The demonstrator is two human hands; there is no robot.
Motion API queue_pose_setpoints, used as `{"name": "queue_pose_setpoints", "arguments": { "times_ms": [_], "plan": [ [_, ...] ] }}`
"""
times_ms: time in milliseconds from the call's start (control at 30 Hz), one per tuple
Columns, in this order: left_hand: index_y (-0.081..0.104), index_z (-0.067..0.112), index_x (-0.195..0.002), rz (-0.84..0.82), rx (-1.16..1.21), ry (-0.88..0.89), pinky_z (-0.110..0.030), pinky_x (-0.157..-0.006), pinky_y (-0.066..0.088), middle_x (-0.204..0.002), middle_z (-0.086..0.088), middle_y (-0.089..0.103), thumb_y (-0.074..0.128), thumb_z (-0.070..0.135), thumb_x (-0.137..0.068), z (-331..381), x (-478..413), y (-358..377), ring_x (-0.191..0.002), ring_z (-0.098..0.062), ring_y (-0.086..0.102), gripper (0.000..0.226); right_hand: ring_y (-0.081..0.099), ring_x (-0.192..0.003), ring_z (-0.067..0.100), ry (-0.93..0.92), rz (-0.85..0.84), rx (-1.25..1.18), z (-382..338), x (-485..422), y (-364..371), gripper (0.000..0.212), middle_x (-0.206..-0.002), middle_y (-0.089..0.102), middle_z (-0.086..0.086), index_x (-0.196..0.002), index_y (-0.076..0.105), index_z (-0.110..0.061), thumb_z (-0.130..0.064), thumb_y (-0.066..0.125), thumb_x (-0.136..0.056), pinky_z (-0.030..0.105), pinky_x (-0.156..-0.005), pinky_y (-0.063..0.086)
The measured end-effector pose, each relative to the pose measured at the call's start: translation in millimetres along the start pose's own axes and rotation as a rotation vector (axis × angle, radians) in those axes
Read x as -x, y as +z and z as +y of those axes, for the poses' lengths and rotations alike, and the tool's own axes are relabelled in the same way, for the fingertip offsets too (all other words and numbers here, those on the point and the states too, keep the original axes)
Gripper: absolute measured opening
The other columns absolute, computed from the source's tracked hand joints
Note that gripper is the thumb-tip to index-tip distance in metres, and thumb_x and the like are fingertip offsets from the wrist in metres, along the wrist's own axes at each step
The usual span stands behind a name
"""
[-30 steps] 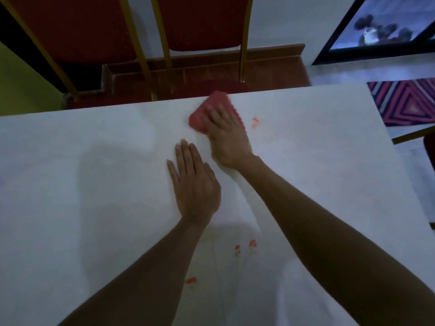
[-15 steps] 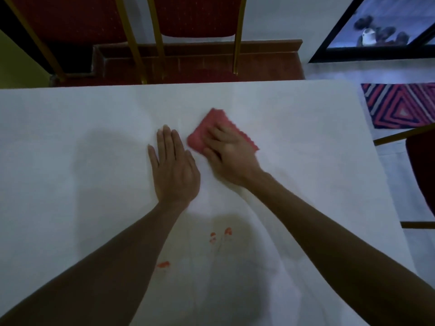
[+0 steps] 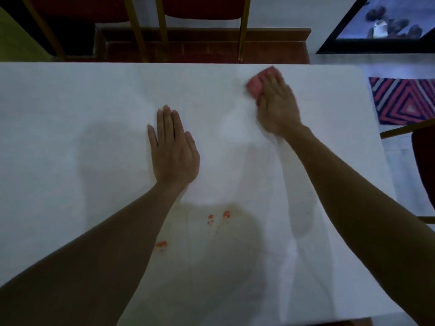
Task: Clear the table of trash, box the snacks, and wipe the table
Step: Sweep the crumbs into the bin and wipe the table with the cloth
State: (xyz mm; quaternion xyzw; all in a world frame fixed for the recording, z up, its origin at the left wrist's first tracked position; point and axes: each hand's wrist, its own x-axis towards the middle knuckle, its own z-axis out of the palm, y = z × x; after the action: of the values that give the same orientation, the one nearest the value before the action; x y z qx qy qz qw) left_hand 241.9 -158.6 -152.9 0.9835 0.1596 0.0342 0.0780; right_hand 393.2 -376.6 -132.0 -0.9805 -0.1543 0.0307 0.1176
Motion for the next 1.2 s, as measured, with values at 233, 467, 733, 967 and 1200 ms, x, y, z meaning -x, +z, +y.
{"name": "queue_pose_setpoints", "arguments": {
  "times_ms": [233,467,733,967,1200],
  "plan": [
    [0.016,0.004,-0.156,0.011,0.007,-0.004,-0.051,-0.123,0.010,-0.165,-0.013,0.011,0.015,0.034,-0.104,0,-1,0,-0.154,-0.026,0.005,0.060,0.004,-0.155,0.028,0.191,0.166,-0.032,-66,62,21,0.054,-0.165,0.018,0.012,-0.156,0.027,-0.006,-0.025,0.030,-0.106,0.041,-0.127,0.002],
    [0.013,-0.003,-0.154,-0.136,0.016,0.073,-0.048,-0.124,0.010,-0.165,-0.019,0.001,0.034,0.021,-0.101,13,6,-5,-0.153,-0.032,0.000,0.063,0.009,-0.154,0.030,-0.063,0.049,0.145,-42,107,12,0.057,-0.163,0.023,0.016,-0.154,0.031,-0.004,-0.025,0.043,-0.103,0.040,-0.126,0.001],
    [0.029,-0.010,-0.149,-0.148,0.232,0.276,-0.048,-0.123,0.017,-0.163,-0.020,0.015,0.032,0.016,-0.098,124,38,2,-0.152,-0.032,0.013,0.057,0.028,-0.149,0.036,0.515,0.160,-0.033,52,156,-23,0.047,-0.153,0.042,0.022,-0.143,0.045,0.007,-0.013,0.040,-0.101,0.043,-0.125,0.015],
    [0.026,-0.005,-0.152,-0.064,0.168,0.246,-0.047,-0.123,0.017,-0.162,-0.018,0.023,0.032,0.021,-0.101,151,51,18,-0.152,-0.030,0.016,0.057,0.021,-0.152,0.028,0.169,0.063,-0.027,56,116,-22,0.051,-0.161,0.030,0.013,-0.152,0.036,-0.005,-0.022,0.044,-0.105,0.038,-0.124,0.008],
    [0.018,-0.007,-0.153,-0.064,0.154,0.232,-0.047,-0.124,0.012,-0.163,-0.019,0.017,0.032,0.021,-0.098,160,47,17,-0.153,-0.031,0.009,0.063,0.025,-0.151,0.026,0.664,0.328,-0.064,124,23,-26,0.049,-0.157,0.041,0.005,-0.146,0.046,-0.016,-0.038,0.027,-0.107,0.046,-0.126,0.012]
  ]
}}
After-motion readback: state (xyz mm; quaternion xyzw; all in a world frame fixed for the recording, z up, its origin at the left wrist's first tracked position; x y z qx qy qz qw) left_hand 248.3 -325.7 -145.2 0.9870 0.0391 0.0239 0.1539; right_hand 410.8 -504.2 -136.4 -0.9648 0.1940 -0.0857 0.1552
